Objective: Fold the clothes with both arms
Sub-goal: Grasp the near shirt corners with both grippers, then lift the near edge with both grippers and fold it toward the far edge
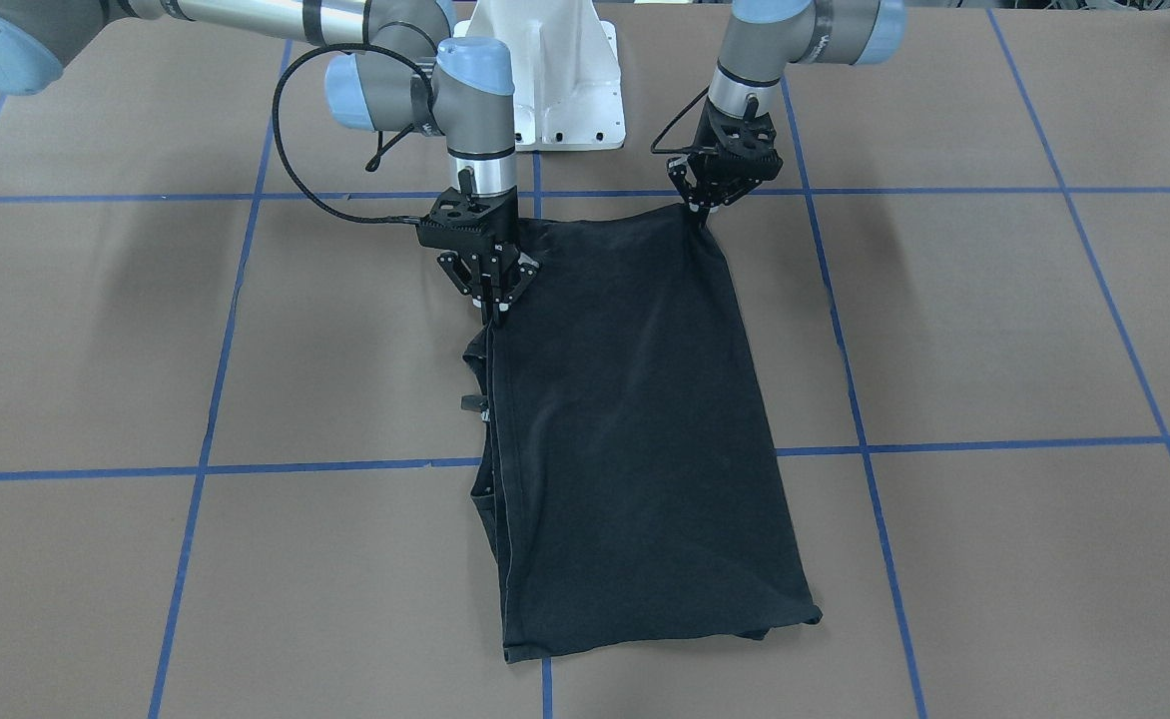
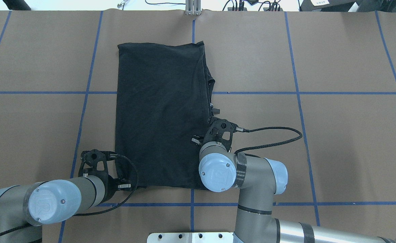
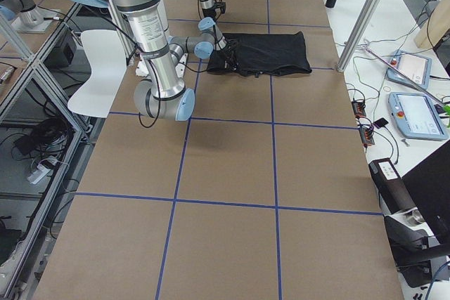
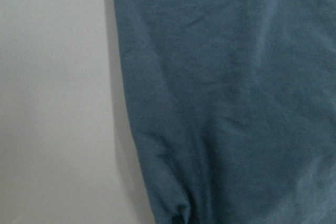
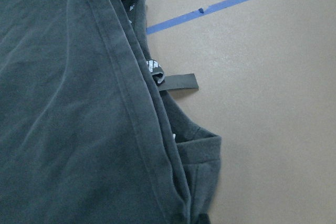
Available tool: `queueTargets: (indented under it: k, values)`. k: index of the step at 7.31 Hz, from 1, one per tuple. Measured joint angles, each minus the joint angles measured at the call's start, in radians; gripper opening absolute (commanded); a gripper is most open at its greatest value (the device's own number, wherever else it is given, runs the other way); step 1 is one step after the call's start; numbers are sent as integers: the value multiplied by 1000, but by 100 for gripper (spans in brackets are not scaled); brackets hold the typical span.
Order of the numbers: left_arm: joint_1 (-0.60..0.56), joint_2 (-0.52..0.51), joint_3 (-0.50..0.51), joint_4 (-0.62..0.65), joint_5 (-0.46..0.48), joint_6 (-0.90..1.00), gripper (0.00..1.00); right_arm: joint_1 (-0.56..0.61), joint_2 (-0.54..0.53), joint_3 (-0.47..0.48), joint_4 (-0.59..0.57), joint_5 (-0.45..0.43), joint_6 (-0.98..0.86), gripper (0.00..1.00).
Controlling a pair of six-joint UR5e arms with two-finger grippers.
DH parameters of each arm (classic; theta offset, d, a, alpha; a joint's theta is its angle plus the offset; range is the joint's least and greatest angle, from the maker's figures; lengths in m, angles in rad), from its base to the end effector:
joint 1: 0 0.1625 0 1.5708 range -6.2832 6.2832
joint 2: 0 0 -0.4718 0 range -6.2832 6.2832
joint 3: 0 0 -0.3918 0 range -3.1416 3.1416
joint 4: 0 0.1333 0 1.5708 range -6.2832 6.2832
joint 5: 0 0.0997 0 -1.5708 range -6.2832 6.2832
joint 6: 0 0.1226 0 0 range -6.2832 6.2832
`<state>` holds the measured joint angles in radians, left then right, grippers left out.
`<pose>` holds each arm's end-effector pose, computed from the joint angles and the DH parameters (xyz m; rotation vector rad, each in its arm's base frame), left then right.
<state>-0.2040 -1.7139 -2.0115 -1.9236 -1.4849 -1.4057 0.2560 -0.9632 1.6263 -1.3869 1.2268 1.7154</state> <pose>0.5111 -0.2526 0.4056 0.2500 0.9057 -0.0762 -0.6626 -0.3540 0.3104 0.3735 -0.8284 0.5186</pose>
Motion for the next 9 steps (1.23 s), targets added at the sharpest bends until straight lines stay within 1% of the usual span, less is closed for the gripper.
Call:
queueTargets:
  k: [1, 3, 6, 7, 8, 9]
  values:
    - [0, -1, 0, 0, 0, 0, 0, -3, -1, 3, 0, -1, 0, 22]
    - [0, -2, 0, 0, 0, 0, 0, -6, -1, 6, 0, -1, 1, 0]
    - [-2, -8, -8, 0, 0, 1, 0, -7, -8, 17, 2, -1, -1, 0]
    - [-4, -14, -23, 1, -2, 1, 0, -7, -21, 39, 2, -1, -4, 0]
    - [-7, -18, -60, 5, -14, 2, 0, -10, -48, 87, 1, 0, -7, 0]
    - [-11, -18, -112, 19, -35, 2, 0, -23, -92, 163, -6, 1, -9, 0]
